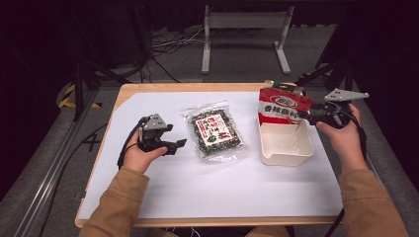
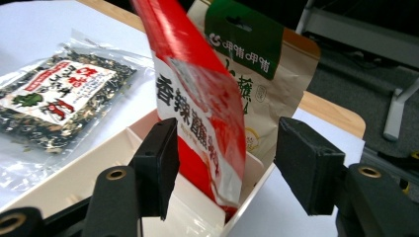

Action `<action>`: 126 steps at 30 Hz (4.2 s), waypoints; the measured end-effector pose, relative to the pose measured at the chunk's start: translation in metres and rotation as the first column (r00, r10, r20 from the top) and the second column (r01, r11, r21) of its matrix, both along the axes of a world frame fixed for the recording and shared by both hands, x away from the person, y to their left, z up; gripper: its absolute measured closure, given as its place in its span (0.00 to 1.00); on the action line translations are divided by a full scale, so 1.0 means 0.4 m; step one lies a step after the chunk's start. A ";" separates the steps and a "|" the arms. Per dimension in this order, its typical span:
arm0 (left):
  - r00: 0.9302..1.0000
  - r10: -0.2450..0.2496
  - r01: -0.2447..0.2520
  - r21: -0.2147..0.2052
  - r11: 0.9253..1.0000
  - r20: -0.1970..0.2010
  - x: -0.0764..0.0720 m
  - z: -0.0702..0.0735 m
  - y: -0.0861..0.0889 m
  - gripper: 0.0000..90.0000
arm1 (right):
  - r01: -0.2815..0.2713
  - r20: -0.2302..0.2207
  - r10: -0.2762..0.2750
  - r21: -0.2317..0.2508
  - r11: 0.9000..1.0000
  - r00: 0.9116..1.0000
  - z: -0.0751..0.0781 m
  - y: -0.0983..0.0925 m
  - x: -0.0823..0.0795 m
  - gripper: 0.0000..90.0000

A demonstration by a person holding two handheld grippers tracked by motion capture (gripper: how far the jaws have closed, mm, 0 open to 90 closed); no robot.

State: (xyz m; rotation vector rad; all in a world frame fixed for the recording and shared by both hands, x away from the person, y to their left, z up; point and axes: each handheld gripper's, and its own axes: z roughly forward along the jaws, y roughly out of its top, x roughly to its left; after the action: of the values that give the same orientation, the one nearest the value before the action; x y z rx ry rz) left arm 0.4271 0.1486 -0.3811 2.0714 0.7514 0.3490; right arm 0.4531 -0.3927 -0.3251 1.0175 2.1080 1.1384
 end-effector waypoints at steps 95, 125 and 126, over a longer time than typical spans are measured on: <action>0.916 0.081 -0.155 -0.160 0.975 -0.394 0.149 -0.174 -0.182 0.58 | -0.173 0.076 0.167 0.083 0.981 0.983 -0.003 0.110 -0.265 0.44; 0.973 0.092 -0.143 -0.239 0.960 -0.213 0.040 -0.028 -0.137 0.99 | -0.203 0.083 0.197 0.071 0.977 0.977 0.001 0.134 -0.251 0.44; 0.976 0.090 -0.136 -0.238 0.962 -0.197 0.031 -0.019 -0.136 0.99 | -0.206 0.082 0.200 0.072 0.976 0.976 0.001 0.138 -0.250 0.44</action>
State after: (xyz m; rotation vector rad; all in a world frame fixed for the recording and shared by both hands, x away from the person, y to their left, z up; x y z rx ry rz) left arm 0.4393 0.0943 -0.3886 1.8417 0.9773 0.1164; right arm 0.3533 -0.3376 -0.3246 0.7945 2.1601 1.3478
